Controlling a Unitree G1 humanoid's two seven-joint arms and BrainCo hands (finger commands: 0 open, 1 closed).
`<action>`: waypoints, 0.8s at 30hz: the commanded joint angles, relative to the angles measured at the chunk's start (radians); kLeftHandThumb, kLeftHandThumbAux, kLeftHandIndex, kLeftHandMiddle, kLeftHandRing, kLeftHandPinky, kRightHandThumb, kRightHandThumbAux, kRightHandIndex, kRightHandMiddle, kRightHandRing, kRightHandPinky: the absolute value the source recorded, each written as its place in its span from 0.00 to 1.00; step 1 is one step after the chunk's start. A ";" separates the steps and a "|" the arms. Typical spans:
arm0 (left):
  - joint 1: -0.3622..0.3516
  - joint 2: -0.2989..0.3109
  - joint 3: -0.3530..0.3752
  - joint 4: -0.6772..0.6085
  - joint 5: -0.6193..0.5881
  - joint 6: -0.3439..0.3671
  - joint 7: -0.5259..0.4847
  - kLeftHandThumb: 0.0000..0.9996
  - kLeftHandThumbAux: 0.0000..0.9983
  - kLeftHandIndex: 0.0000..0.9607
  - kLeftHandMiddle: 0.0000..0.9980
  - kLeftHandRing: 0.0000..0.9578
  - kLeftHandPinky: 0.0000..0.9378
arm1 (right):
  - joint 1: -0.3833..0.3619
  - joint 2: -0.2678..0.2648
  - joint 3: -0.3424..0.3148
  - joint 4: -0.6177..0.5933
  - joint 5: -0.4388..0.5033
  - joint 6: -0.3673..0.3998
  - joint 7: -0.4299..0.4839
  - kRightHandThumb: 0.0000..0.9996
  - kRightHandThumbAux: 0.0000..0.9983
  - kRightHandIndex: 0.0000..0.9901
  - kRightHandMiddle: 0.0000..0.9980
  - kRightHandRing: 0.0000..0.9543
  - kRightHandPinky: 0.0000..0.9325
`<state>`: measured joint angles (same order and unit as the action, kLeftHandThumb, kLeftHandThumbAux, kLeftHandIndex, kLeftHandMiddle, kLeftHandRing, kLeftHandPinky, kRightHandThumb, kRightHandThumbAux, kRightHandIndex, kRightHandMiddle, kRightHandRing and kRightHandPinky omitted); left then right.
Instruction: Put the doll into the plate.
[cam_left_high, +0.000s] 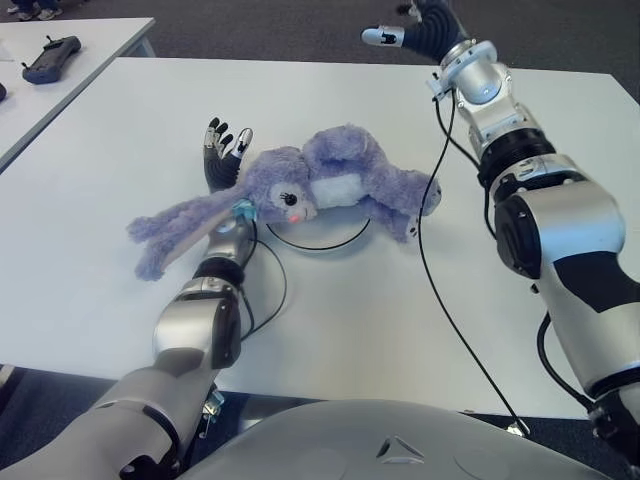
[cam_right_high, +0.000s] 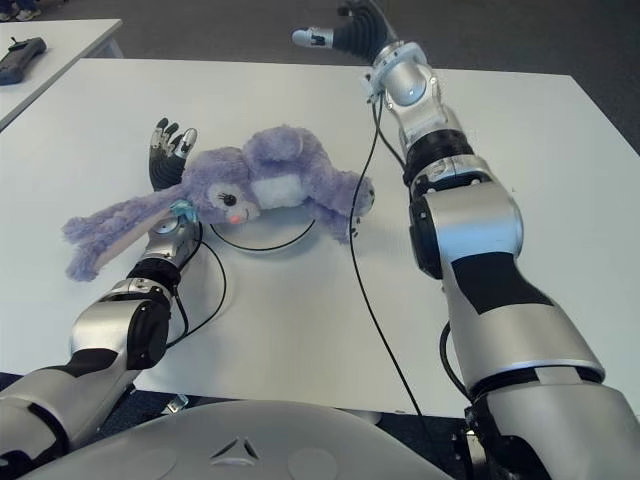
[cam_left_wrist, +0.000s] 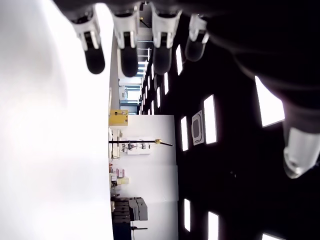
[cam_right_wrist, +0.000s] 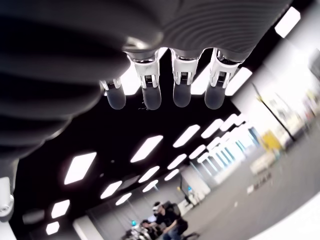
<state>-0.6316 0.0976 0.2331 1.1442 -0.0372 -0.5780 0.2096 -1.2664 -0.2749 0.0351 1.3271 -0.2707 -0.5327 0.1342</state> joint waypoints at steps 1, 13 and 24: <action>0.277 -0.111 0.007 0.170 -0.005 0.017 -0.046 0.00 0.51 0.07 0.13 0.14 0.15 | 0.096 0.068 -0.112 0.031 0.117 0.079 0.044 0.00 0.54 0.01 0.02 0.00 0.00; 0.300 -0.086 -0.002 0.168 0.007 -0.003 -0.051 0.00 0.50 0.07 0.12 0.12 0.13 | 0.133 0.137 -0.271 0.030 0.254 0.126 0.104 0.00 0.63 0.02 0.03 0.00 0.00; 0.317 -0.062 -0.002 0.170 0.011 -0.009 -0.052 0.00 0.50 0.08 0.14 0.14 0.14 | 0.153 0.192 -0.375 0.024 0.344 0.145 0.138 0.00 0.67 0.06 0.05 0.02 0.01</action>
<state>-0.6283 0.1103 0.2331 1.1441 -0.0373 -0.5782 0.2096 -1.1743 -0.1394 -0.2574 1.3280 -0.0242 -0.4482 0.2501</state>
